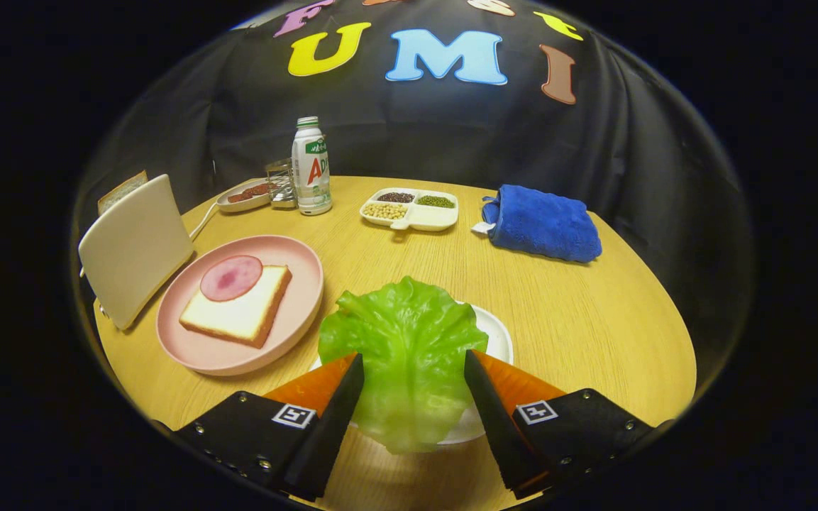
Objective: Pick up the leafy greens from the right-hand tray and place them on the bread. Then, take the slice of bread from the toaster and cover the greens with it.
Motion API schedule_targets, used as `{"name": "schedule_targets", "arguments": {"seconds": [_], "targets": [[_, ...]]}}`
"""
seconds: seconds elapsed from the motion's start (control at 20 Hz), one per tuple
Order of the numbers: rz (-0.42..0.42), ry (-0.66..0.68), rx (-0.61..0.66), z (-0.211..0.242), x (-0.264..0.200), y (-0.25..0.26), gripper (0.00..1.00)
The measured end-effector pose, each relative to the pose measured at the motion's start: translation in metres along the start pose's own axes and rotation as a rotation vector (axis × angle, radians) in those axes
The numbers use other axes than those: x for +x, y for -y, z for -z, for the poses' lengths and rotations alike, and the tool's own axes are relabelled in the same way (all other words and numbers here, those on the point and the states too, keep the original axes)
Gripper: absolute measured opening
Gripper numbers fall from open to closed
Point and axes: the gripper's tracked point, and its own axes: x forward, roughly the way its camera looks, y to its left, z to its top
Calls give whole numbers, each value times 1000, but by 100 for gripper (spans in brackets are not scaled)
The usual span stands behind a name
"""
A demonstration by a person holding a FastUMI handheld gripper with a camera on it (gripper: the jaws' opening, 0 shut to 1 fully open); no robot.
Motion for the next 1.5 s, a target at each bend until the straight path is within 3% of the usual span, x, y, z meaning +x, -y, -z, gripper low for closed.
{"name": "schedule_targets", "arguments": {"seconds": [0.2,0.45,0.6,0.75,0.8,1.25,1.5], "targets": [[-15,-26,85,2,2,-2,88],[-28,-32,64,3,3,-5,82],[-14,-6,80,4,1,-4,35],[0,4,122,4,1,-4,35],[-2,8,144,5,1,-6,3],[-60,47,338,-4,-5,-5,3],[-57,143,284,-33,-23,-11,2]]}}
